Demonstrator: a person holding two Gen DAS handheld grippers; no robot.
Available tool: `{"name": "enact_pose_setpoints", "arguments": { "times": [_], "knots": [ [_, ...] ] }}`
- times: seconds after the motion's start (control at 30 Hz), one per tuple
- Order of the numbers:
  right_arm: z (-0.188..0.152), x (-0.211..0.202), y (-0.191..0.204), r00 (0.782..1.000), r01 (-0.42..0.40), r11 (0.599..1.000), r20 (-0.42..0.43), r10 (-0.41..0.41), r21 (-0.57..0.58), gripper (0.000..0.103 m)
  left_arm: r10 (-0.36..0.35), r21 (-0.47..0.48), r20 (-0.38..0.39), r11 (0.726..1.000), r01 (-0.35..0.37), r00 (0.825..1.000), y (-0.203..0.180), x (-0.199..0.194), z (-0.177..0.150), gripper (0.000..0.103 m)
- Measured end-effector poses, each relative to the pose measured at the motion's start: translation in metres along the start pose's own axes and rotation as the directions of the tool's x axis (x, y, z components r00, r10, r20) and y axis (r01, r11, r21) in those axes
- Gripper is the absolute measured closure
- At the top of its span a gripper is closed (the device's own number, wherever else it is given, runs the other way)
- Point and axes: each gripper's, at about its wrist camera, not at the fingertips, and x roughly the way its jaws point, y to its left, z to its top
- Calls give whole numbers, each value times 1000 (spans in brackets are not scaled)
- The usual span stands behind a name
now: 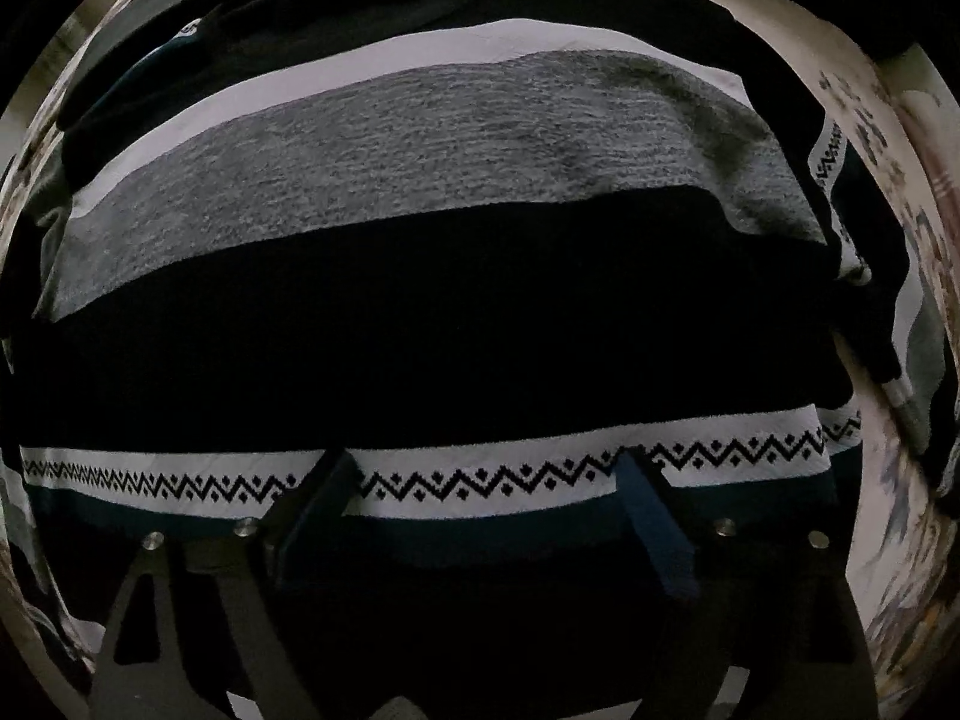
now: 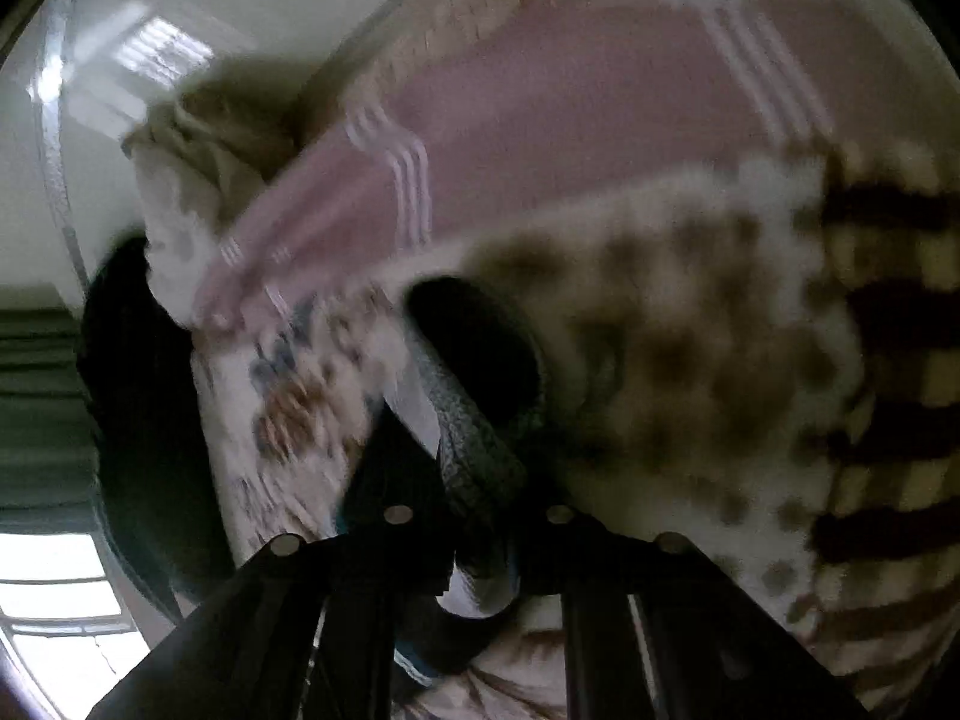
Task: Fold small clothes
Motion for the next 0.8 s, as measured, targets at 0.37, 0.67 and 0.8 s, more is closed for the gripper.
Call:
{"name": "enact_pose_setpoints", "arguments": {
  "times": [0.37,0.67,0.8],
  "knots": [
    [19,24,-3,985,-94,995,-149,90,-19,45,18,10,-10,1000,-18,1000,-15,20,12,0],
    [14,17,6,998,-62,998,-22,62,12,91,24,-3,29,1000,-24,999,-29,22,-5,0],
    [3,-17,48,999,-49,993,-1,49,-108,91,-8,-30,29,999,9,1000,-25,12,-4,0]
  ]
}}
